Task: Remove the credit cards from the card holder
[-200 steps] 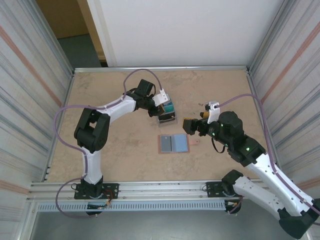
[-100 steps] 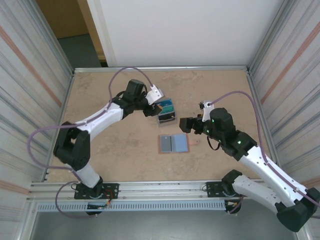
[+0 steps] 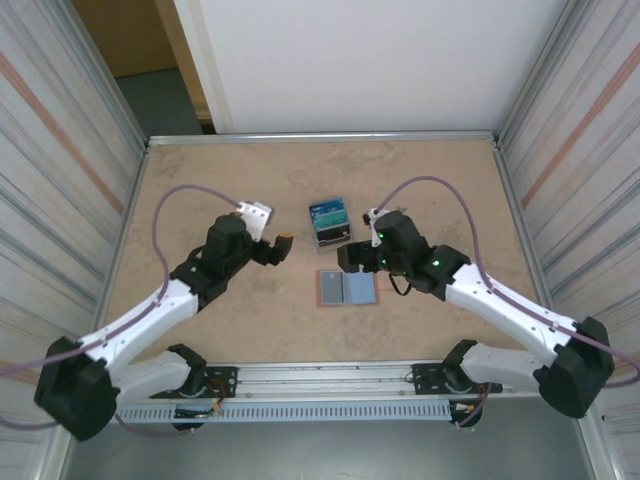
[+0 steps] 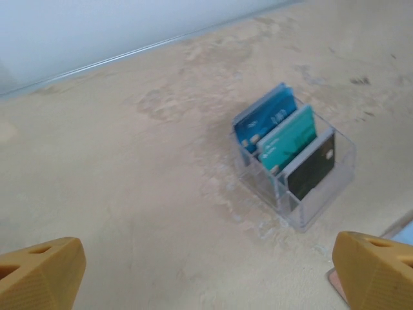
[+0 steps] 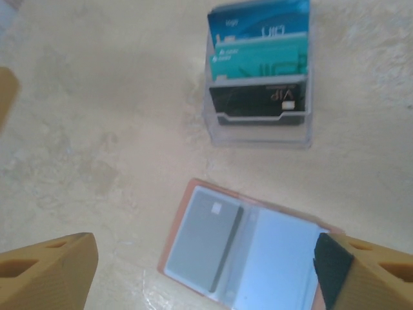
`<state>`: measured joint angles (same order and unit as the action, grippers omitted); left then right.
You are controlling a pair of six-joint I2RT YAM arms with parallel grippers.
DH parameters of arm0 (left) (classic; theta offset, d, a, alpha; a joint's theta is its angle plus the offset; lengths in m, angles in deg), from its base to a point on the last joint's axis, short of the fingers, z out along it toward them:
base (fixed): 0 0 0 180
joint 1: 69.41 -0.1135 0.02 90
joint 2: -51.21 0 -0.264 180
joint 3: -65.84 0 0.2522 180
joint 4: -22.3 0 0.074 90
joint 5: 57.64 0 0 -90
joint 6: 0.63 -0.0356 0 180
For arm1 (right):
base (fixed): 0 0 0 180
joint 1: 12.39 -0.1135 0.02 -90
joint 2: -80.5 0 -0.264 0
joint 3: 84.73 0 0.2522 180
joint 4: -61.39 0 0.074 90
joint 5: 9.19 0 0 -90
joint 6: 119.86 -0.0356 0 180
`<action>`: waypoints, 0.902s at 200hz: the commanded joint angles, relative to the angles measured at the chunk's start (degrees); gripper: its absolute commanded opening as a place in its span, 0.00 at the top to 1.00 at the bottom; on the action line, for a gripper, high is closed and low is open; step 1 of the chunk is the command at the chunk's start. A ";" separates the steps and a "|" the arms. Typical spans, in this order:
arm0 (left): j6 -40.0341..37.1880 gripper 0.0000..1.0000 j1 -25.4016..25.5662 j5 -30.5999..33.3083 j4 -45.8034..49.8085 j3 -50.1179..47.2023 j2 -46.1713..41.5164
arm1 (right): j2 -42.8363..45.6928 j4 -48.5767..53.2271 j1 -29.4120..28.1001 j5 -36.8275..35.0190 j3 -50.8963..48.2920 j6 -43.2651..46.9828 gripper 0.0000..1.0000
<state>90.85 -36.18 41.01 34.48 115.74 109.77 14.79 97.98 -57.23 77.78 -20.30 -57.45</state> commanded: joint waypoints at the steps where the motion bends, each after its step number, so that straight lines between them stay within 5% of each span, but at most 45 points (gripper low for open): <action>1: 10.74 0.01 0.23 9.37 -0.81 -4.61 -7.06 | -4.52 4.62 -3.22 -3.90 3.83 -0.10 0.26; 27: 15.54 0.01 0.09 13.83 2.57 -7.90 -13.64 | -11.90 8.44 -6.15 -4.07 7.68 -0.02 0.43; 87: 19.75 0.01 -1.86 14.26 3.86 -12.08 -19.06 | -27.36 12.69 -10.48 -1.99 14.47 -0.18 0.59; 180: 20.50 0.01 -2.47 13.23 4.22 -11.88 -15.94 | -38.15 14.00 -11.76 -1.19 18.12 -1.02 0.59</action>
<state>109.86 -37.97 53.42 38.39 104.20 93.60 -21.69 109.98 -68.68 76.25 -3.99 -57.76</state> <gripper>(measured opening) 0.986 0.404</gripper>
